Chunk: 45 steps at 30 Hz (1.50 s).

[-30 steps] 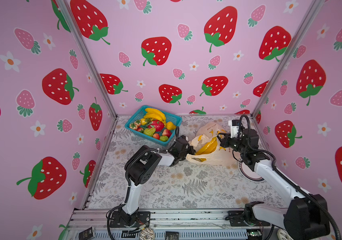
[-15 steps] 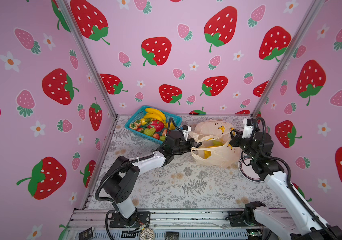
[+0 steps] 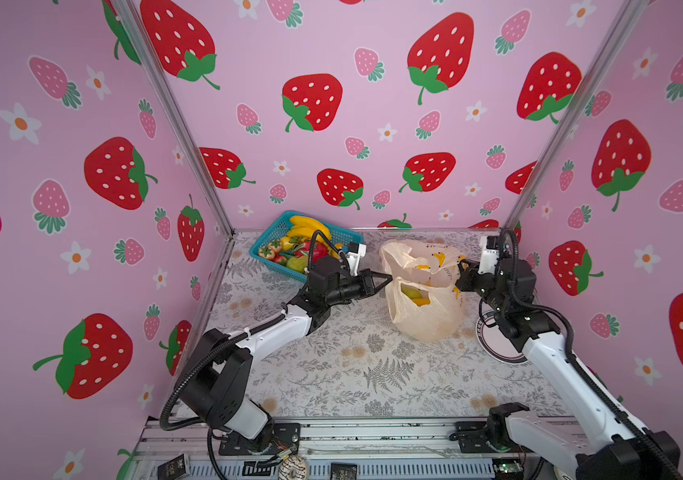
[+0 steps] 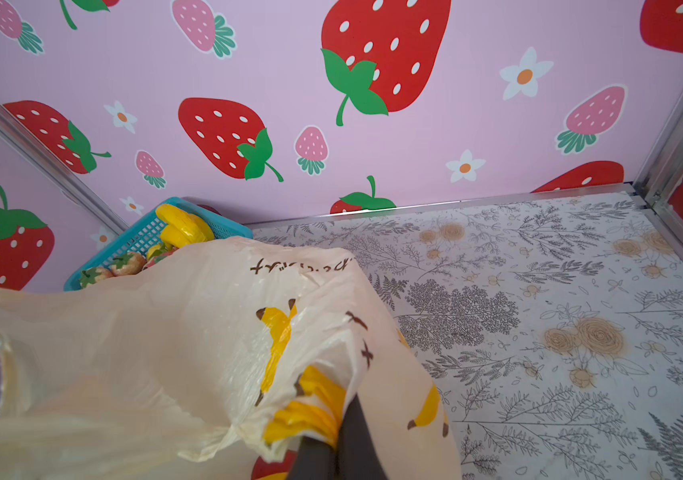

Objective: Place the fake fruits into the plastic bag and tie a complex knot
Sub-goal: 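Withdraw the left gripper from the bag to above the teal basket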

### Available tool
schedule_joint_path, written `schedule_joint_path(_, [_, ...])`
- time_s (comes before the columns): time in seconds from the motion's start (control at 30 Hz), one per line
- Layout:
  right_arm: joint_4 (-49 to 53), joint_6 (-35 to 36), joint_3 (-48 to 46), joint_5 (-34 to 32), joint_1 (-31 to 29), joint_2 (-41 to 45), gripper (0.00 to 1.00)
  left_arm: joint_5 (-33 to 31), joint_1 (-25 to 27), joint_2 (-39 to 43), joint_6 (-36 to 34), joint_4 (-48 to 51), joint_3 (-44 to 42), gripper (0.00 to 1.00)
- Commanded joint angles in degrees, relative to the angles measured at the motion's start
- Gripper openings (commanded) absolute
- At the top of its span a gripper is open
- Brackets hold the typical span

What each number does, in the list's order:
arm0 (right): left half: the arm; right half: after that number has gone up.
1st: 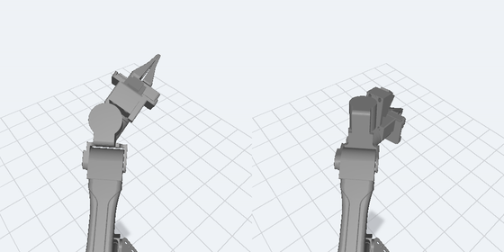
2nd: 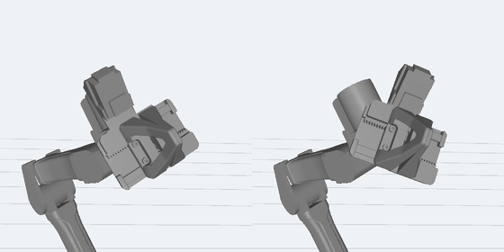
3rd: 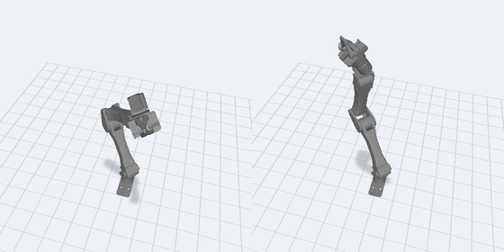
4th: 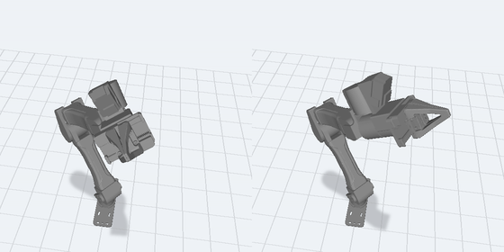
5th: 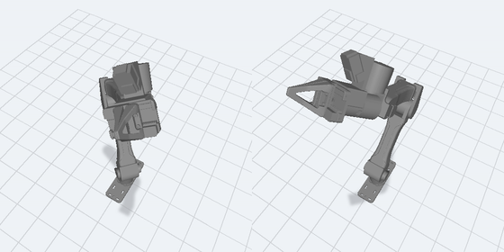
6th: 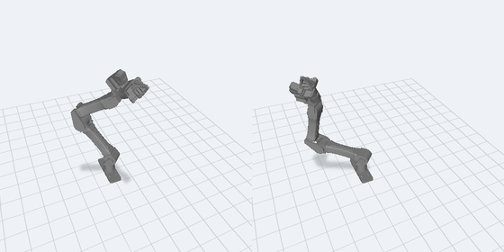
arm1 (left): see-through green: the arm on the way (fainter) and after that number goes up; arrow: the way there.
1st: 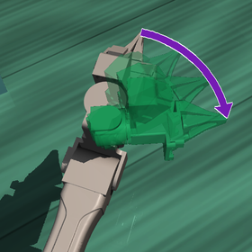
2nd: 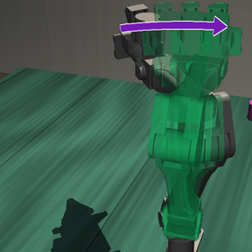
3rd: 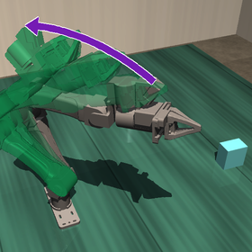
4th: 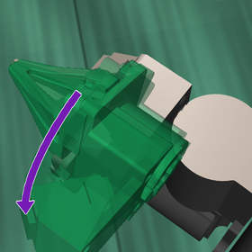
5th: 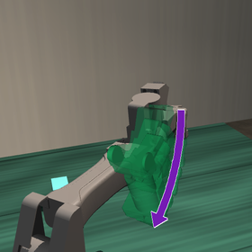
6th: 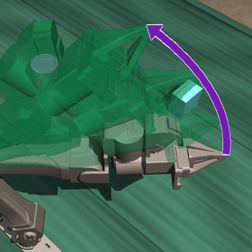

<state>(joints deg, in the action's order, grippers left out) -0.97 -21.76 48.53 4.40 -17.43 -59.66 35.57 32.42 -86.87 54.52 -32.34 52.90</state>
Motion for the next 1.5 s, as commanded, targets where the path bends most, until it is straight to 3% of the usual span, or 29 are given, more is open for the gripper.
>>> schedule_joint_path(0.0, [-0.59, 0.62, 1.87, -1.65, 0.48, 0.37, 0.00, 1.29, -1.04, 2.85, 1.15, -4.95, -3.14, 0.00])
schedule_joint_path(0.1, [-2.07, -0.23, 1.50, -1.75, 0.64, 0.24, 0.00, -2.25, -1.81, 2.56, -0.39, -2.05, -5.26, 0.00])
schedule_joint_path(0.23, [-6.58, -2.41, 0.47, 2.82, 0.64, -0.88, 0.00, -3.17, -1.99, -1.10, -6.85, 7.40, -1.95, 0.02])
schedule_joint_path(0.33, [-8.49, -3.37, 0.25, 6.18, 0.64, -2.07, 0.00, -3.27, -3.23, -0.72, -10.29, 10.35, -0.94, 0.24])
schedule_joint_path(0.4, [-8.91, -3.38, -0.01, 6.71, 0.64, -2.62, 0.00, -4.51, -4.55, 1.21, -12.75, 12.30, -1.05, 0.34])
schedule_joint_path(0.57, [-10.69, -3.47, -1.60, 6.80, 0.64, -3.17, 0.00, -14.81, -8.51, 8.12, -21.99, 22.91, -0.89, 0.55])
schedule_joint_path(0.8, [-11.91, -3.74, -2.59, 7.90, 0.64, -3.46, 0.00, -28.24, -15.13, 10.34, -32.10, 33.64, 3.69, 0.64])
schedule_joint_path(1.03, [-11.86, -3.38, -3.68, 7.29, 0.64, -2.16, 0.00, -45.16, -17.81, -4.66, -49.55, 51.18, 22.99, 0.70])
schedule_joint_path(1.27, [-11.77, -3.64, -3.80, 8.09, 0.64, -1.56, 0.00, -52.24, -18.63, -21.57, -59.24, 62.45, 40.95, 0.70])
schedule_joint_path(1.47, [-12.12, -3.90, -4.15, 8.68, 0.64, -1.69, 0.00, -56.91, -18.61, -30.56, -62.97, 69.07, 50.56, 0.70])
